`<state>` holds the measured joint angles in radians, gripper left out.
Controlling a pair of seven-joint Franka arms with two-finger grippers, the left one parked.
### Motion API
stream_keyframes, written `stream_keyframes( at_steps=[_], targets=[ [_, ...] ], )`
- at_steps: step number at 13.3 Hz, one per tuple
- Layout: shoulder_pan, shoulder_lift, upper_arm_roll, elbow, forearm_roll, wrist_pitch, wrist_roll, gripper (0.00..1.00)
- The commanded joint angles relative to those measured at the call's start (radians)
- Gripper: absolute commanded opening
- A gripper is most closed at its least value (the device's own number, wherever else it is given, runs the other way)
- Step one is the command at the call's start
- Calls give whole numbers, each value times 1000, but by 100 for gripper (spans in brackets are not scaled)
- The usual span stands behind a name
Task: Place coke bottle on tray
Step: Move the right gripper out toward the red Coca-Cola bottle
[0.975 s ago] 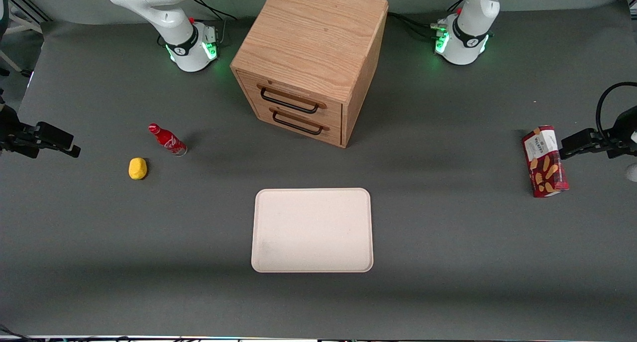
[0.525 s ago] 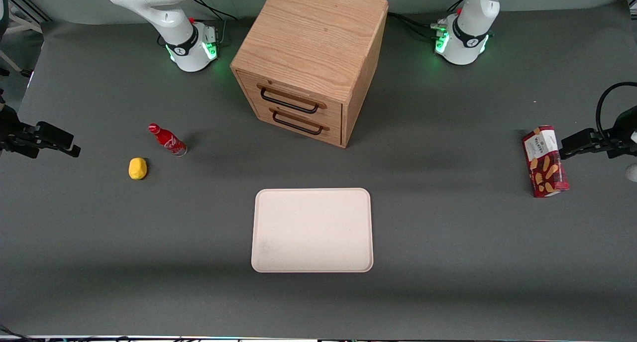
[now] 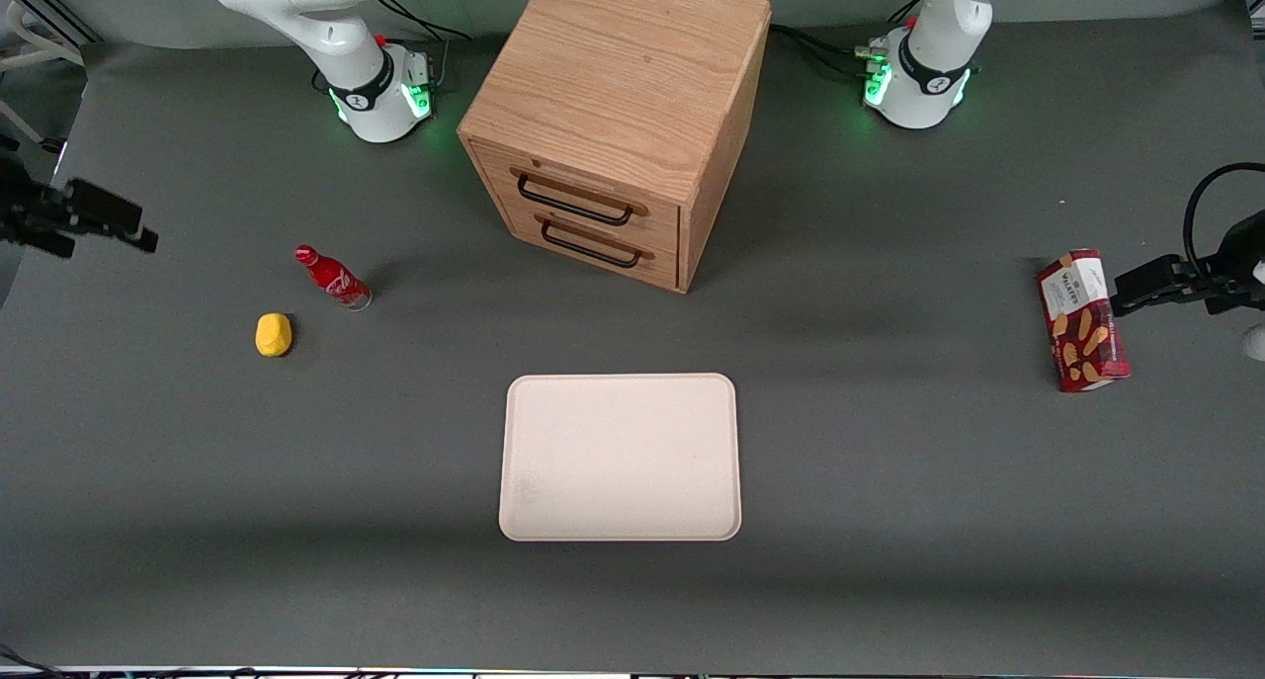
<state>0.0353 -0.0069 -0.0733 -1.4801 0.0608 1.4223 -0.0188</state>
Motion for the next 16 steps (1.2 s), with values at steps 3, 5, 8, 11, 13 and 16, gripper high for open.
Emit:
stream_keyframes(
  at_steps=[3, 5, 8, 11, 13, 16],
  targets=[
    [34, -254, -13, -345, -12, 52, 45, 100],
    [41, -298, -13, -437, -22, 95, 62, 100],
    [41, -338, -13, -531, -44, 132, 63, 100],
    [40, -350, -13, -575, -44, 162, 79, 100],
    [40, -347, -13, -639, -44, 228, 85, 100],
    [40, -334, -13, -761, -84, 366, 114, 100]
  ],
)
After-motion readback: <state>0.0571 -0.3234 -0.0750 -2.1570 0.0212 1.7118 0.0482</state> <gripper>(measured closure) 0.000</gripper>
